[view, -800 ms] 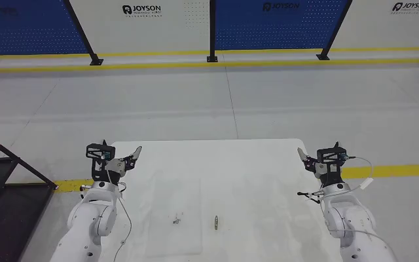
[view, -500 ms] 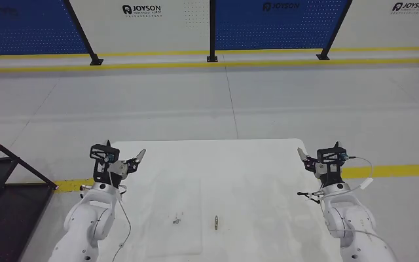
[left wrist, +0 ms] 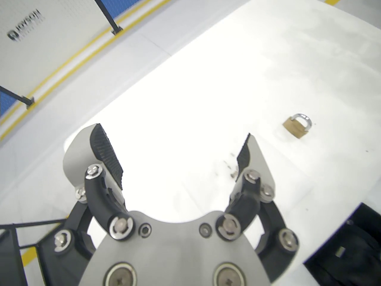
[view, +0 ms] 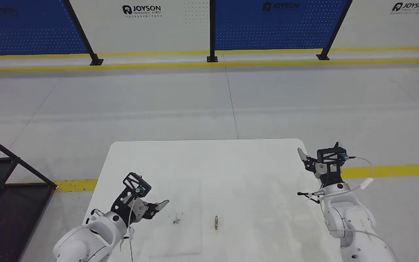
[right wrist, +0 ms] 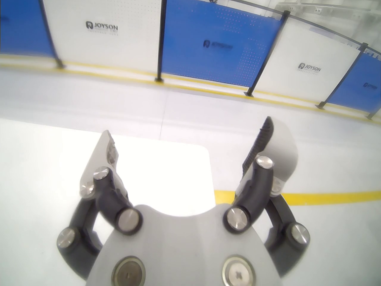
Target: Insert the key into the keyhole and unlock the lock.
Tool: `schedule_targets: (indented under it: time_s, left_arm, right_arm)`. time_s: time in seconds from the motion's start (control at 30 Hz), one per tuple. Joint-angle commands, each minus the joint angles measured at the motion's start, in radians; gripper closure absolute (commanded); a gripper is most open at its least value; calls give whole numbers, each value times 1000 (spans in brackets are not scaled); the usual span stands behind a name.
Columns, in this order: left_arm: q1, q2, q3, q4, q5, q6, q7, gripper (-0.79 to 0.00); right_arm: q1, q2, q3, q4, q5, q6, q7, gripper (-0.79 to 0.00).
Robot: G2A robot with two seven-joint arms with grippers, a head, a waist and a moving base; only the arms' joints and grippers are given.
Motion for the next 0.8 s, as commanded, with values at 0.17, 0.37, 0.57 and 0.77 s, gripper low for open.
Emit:
schedule_targets:
  time_s: [0.17, 0.37, 0.57, 0.77]
  left_arm:
    - [-5, -6, 86, -12, -65, 126, -248, -785]
    - [-9, -6, 94, -15, -64, 129, -275, -785]
    - [-9, -6, 94, -15, -64, 129, -275, -785]
    - [-9, -6, 94, -15, -64, 129, -275, -785]
  right_arm:
    - [0, 0, 0, 0, 0, 0, 0, -785]
    - [0, 0, 0, 0, 0, 0, 0, -785]
    - [0, 0, 0, 0, 0, 0, 0, -785]
    - [0, 0, 0, 0, 0, 0, 0, -785]
